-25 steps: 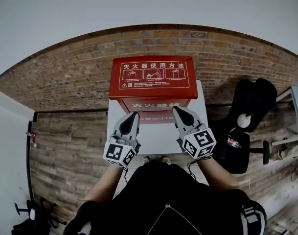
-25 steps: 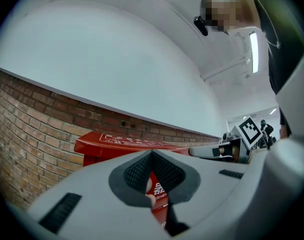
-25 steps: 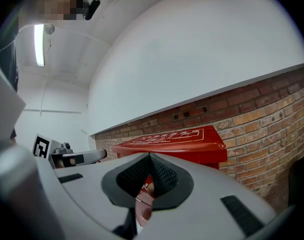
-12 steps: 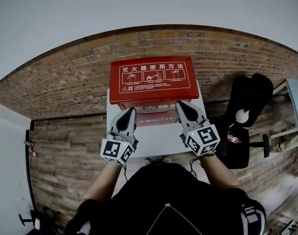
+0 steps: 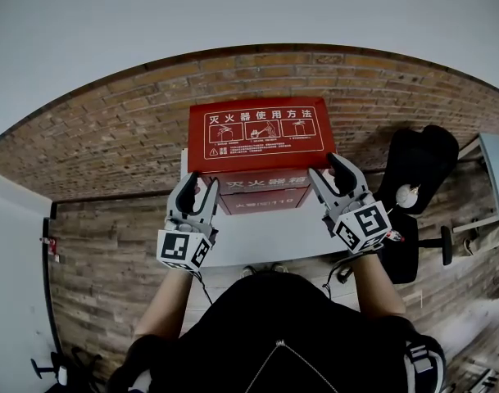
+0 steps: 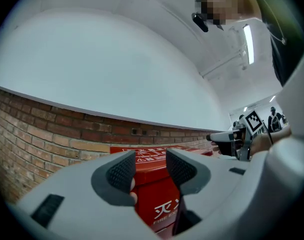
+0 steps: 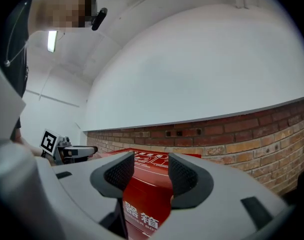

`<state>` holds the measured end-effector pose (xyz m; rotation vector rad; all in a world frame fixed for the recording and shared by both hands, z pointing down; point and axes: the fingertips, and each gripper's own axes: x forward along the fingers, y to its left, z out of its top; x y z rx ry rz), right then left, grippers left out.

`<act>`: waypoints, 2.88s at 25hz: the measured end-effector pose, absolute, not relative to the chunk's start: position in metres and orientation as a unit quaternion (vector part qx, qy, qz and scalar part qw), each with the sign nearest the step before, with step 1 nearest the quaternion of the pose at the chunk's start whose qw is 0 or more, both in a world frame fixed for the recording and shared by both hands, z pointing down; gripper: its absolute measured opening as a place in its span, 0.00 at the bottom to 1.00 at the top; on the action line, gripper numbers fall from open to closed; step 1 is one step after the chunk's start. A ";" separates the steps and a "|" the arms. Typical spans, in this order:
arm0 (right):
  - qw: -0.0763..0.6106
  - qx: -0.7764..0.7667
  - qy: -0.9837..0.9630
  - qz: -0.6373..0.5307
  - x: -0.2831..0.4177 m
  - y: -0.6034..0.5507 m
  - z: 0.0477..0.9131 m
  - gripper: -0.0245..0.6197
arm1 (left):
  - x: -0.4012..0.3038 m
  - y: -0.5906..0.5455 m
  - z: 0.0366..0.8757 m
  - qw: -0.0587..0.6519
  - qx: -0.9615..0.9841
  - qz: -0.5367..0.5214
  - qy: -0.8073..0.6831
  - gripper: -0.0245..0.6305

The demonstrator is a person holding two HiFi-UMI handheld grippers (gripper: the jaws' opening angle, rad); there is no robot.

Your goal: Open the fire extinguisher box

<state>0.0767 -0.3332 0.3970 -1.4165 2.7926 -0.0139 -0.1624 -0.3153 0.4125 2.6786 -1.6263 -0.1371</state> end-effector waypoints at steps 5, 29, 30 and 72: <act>-0.015 -0.454 0.891 -0.017 0.099 -0.341 0.407 0.43 | -0.186 -0.321 0.414 0.002 0.850 -0.033 -0.526 0.47; -0.051 -0.450 0.890 -0.055 0.113 -0.360 0.459 0.48 | -0.183 -0.347 0.450 0.031 0.879 -0.012 -0.475 0.59; -0.051 -0.452 0.889 -0.053 0.113 -0.360 0.459 0.48 | -0.183 -0.347 0.450 0.028 0.879 -0.011 -0.476 0.59; 0.006 -0.455 0.890 -0.011 0.113 -0.461 0.302 0.48 | -0.186 -0.439 0.301 -0.037 0.877 -0.052 -0.476 0.59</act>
